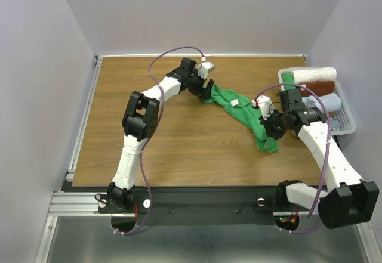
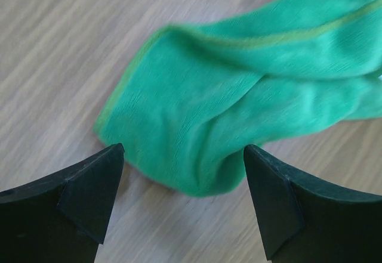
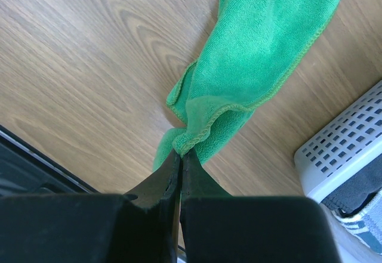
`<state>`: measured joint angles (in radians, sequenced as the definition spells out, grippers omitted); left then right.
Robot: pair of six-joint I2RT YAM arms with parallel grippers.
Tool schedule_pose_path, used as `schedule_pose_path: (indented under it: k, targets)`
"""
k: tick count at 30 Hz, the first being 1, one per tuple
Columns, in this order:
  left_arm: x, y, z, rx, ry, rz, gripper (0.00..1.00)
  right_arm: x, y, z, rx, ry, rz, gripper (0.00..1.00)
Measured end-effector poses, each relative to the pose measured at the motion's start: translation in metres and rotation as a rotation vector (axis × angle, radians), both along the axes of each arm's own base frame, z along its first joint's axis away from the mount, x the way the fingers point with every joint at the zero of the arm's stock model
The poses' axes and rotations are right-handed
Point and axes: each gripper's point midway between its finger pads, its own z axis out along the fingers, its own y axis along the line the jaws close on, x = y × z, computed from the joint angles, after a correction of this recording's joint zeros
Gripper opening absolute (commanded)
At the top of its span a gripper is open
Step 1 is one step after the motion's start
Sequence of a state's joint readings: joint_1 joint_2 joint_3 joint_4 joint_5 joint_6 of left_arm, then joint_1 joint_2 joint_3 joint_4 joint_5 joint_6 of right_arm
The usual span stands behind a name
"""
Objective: Roll the towels
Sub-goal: Move the towel to the center of the board, then flatten the towel
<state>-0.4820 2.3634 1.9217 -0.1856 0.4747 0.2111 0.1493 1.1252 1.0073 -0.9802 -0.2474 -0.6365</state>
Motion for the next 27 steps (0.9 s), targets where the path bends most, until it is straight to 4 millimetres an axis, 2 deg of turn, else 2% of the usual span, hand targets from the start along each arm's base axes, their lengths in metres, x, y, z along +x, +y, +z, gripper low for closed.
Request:
schedule_pose_path:
  k: [2,6,7,9,10,11,13,16,18,21,23,25,27]
  targets:
    - [-0.002,0.009,-0.010,0.037,0.011,0.014,0.86,0.000,0.000,0.000,0.000,-0.001,0.000,0.01]
    - [0.000,0.019,-0.019,0.098,-0.011,0.031,0.60,0.000,0.000,0.000,-0.003,-0.003,0.003,0.01]
    - [0.001,0.020,-0.019,0.104,-0.016,0.035,0.42,0.000,-0.001,0.001,-0.004,-0.005,0.004,0.01]
    - [0.001,0.024,-0.021,0.122,-0.016,0.036,0.20,0.000,-0.001,0.002,-0.009,-0.014,0.007,0.01]
    - [0.000,0.025,-0.021,0.125,-0.011,0.036,0.04,0.001,-0.002,0.005,-0.014,-0.020,0.008,0.01]
    - [-0.001,0.026,-0.021,0.126,-0.006,0.032,0.00,0.003,-0.003,0.008,-0.019,-0.031,0.009,0.01]
    - [-0.007,0.036,-0.018,0.125,0.010,0.037,0.00,0.011,-0.005,0.020,-0.028,-0.071,0.005,0.00]
    - [-0.025,0.075,-0.005,0.119,0.067,0.068,0.00,0.022,-0.006,0.040,-0.033,-0.136,0.000,0.01]
    - [-0.033,0.105,0.015,0.108,0.079,0.101,0.00,0.030,-0.007,0.056,-0.036,-0.187,-0.006,0.01]
    - [-0.042,0.160,0.069,0.085,0.043,0.161,0.00,0.037,-0.007,0.073,-0.032,-0.241,-0.010,0.00]
    - [-0.053,0.186,0.108,0.069,-0.008,0.173,0.00,0.043,-0.006,0.088,-0.029,-0.284,-0.014,0.00]
    - [-0.074,0.193,0.141,0.057,-0.049,0.136,0.00,0.047,-0.006,0.100,-0.026,-0.318,-0.017,0.01]
    - [-0.098,0.189,0.157,0.043,-0.057,0.091,0.00,0.051,-0.006,0.107,-0.022,-0.343,-0.019,0.01]
